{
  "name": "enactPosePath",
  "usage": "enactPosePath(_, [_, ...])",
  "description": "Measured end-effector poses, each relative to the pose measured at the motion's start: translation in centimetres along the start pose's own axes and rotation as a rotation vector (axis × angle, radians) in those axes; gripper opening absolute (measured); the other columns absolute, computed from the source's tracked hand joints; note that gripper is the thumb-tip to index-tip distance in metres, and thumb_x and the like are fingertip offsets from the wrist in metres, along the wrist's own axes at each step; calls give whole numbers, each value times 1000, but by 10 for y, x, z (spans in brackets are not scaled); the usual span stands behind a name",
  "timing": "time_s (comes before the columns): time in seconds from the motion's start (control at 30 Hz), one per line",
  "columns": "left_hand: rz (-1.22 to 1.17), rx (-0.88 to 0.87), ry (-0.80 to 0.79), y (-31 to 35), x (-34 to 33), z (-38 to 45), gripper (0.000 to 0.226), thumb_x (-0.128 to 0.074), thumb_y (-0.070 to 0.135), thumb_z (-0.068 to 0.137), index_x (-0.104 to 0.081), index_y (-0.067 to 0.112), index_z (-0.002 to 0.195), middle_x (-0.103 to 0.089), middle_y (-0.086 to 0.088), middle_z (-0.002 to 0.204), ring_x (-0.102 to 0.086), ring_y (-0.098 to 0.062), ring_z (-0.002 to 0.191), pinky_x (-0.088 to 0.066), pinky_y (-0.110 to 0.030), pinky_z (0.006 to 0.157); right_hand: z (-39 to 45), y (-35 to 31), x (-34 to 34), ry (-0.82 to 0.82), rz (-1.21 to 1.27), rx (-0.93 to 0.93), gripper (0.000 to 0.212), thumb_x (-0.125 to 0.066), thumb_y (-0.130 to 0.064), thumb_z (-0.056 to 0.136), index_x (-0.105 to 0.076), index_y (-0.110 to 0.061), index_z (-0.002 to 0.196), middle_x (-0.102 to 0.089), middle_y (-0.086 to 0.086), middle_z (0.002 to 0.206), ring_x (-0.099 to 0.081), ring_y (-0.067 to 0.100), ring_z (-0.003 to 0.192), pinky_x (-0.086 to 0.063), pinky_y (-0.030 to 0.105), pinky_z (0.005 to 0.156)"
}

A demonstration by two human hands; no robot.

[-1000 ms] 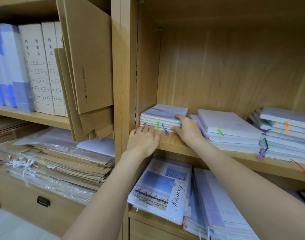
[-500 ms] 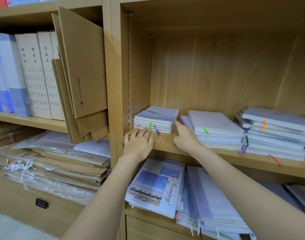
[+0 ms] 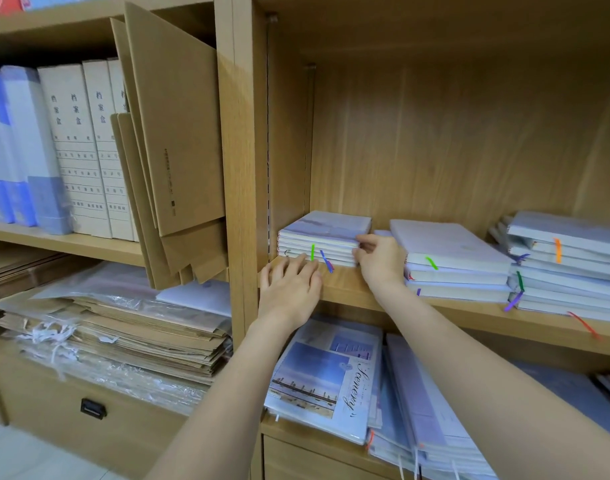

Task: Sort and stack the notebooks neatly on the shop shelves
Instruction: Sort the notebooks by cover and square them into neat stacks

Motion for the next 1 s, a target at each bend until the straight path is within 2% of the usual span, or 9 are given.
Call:
enactPosePath(0.13, [-7, -3, 17, -1, -2, 0, 43, -16, 34, 101, -30, 35, 142, -20, 10, 153, -9, -15, 142, 2, -37, 114, 2, 2, -3, 74, -26, 15, 24, -61, -7, 87, -69, -6, 110, -68, 12, 109, -58, 25, 109, -40, 31, 99])
enactPosePath(0.4, [-9, 7, -1, 0, -1, 0, 44, -15, 34, 101, -28, 34, 143, -18, 8, 154, -8, -15, 143, 3, -37, 114, 3, 2, -3, 88, -40, 7, 22, -62, -8, 87, -70, -6, 107, -69, 12, 106, -59, 25, 108, -42, 31, 99])
enactPosePath(0.7, [-8, 7, 7, 0, -1, 0, 44, -15, 33, 101, -28, 34, 143, -19, 7, 154, -8, -16, 143, 3, -38, 114, 6, 1, -1, 86, -80, 16, 19, -63, -10, 87, -71, -7, 103, -69, 10, 105, -62, 22, 103, -38, 22, 92])
enactPosePath(0.77, [-15, 6, 8, 0, -1, 0, 44, -16, 33, 101, -28, 34, 143, -18, 7, 154, -7, -16, 143, 3, -38, 114, 5, 0, 0, 49, -76, 29, 22, -63, -8, 86, -68, -6, 108, -68, 11, 107, -61, 21, 105, -38, 22, 93])
enactPosePath(0.9, [-16, 3, 9, -1, -1, -1, 44, -16, 33, 101, -28, 35, 143, -17, 7, 154, -6, -16, 143, 3, -37, 114, 4, 5, 3, -96, -187, 50, 49, -63, -1, 83, -52, -8, 130, -60, 12, 124, -53, 26, 119, -38, 29, 99])
enactPosePath(1.0, [-18, -4, 21, -2, -2, -1, 44, -16, 34, 101, -28, 35, 143, -18, 7, 154, -6, -16, 143, 3, -37, 114, 6, 8, 4, -162, -164, 38, 52, -55, 7, 82, -49, -6, 132, -64, 14, 117, -57, 27, 114, -43, 33, 99])
Point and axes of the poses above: each hand's wrist, its own z-axis towards the middle knuckle, its own x-axis out of the back of the hand, y = z × x, the point moved 1 cm from there along z, towards the middle knuckle
